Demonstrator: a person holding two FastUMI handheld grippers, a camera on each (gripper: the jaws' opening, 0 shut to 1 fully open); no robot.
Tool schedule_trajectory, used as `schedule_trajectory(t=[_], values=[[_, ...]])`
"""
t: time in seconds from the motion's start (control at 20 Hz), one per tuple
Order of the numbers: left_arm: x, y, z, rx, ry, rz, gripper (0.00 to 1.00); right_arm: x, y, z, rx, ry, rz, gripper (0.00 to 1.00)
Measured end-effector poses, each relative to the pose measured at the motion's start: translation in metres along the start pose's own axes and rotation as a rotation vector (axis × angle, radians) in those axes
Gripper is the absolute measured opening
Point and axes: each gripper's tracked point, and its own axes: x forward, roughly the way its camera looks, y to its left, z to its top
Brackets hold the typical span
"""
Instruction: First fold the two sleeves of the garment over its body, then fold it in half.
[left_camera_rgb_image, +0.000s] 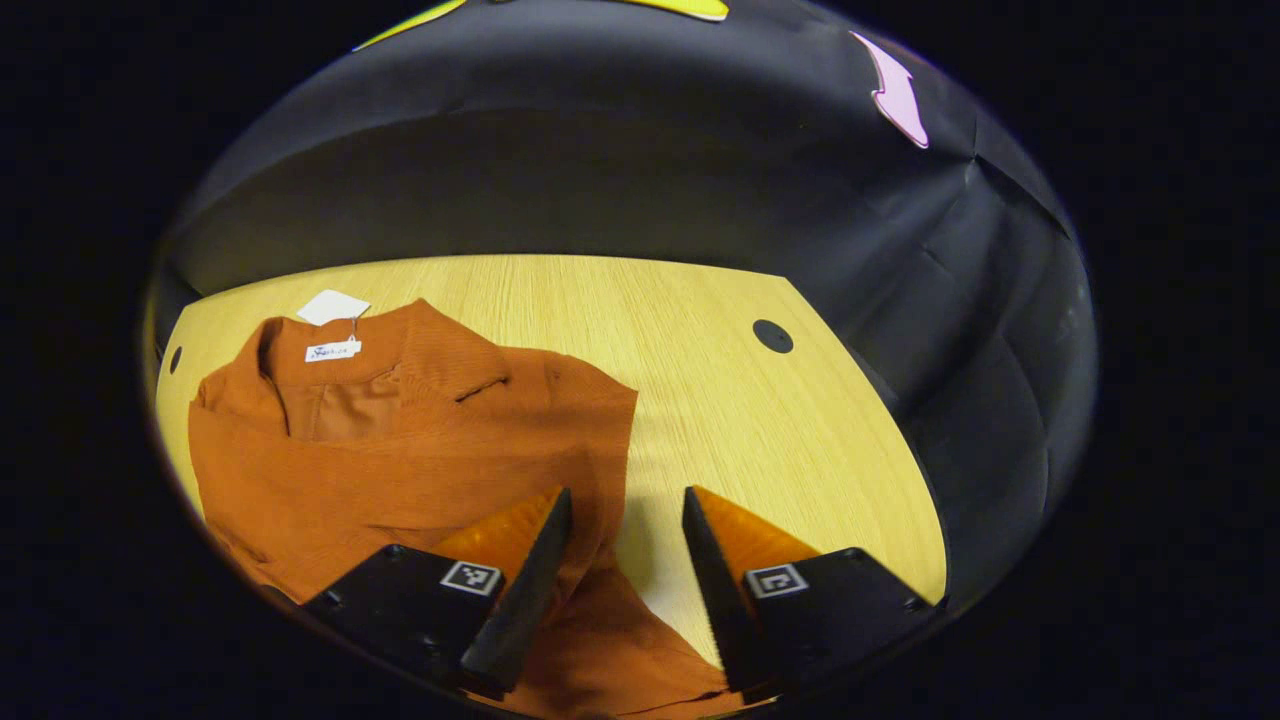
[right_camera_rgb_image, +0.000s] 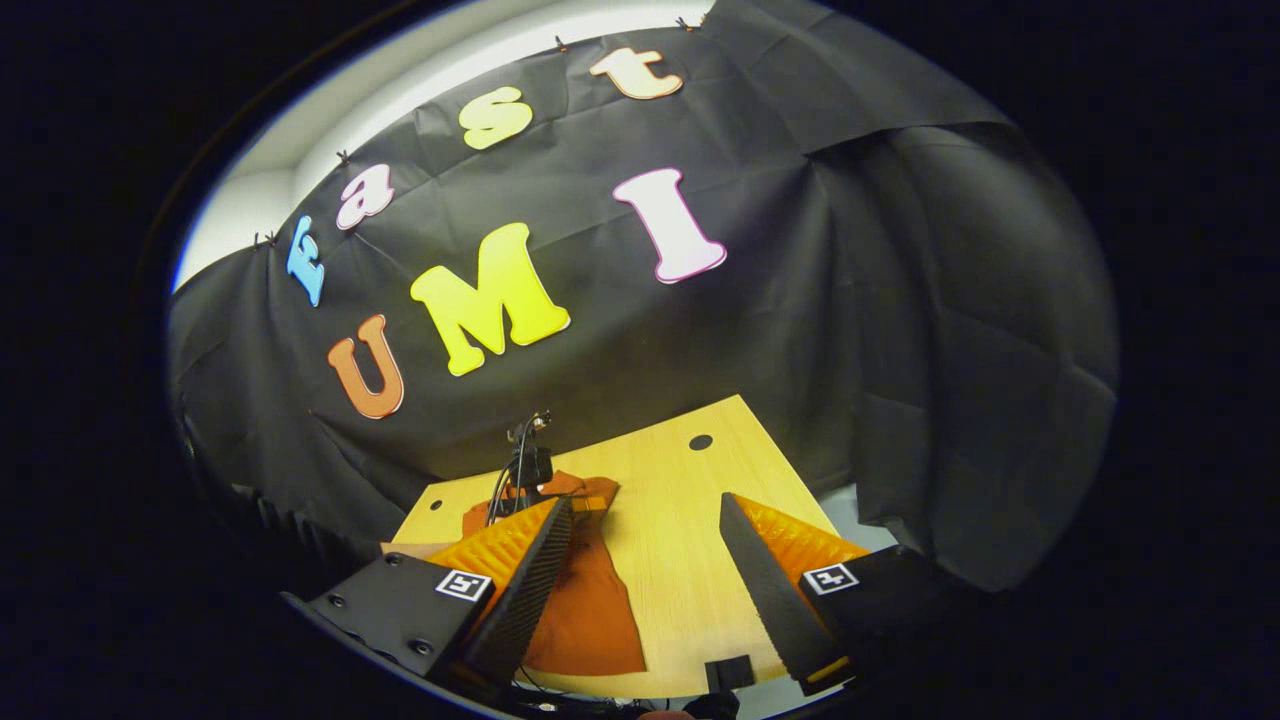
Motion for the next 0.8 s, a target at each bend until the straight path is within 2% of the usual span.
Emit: schedule_trajectory(t=[0.05,0.1,0.3,0.65,0.8], values=[[-0.01,-0.001,0.002,0.007,-0.022,-0.001,0.8,0.004,0.009,-0.001,-0.008,-0.002,0.013,0.97],[-0.023,-0.002,0.005,0.012,-0.048,-0.005,0.91,0.008,0.019,-0.002,-0.017,0.0,0.03,0.96],[-0.101,0.013,0.023,0.017,-0.184,0.011,0.96,0.031,0.063,-0.012,-0.06,0.006,0.095,0.97],[-0.261,0.111,0.005,-0.072,-0.414,0.235,0.99,0.076,0.127,-0.041,-0.187,0.016,0.116,0.97],[-0.322,0.148,0.002,-0.07,-0.477,0.311,0.98,0.088,0.153,-0.058,-0.214,0.021,0.111,0.97]])
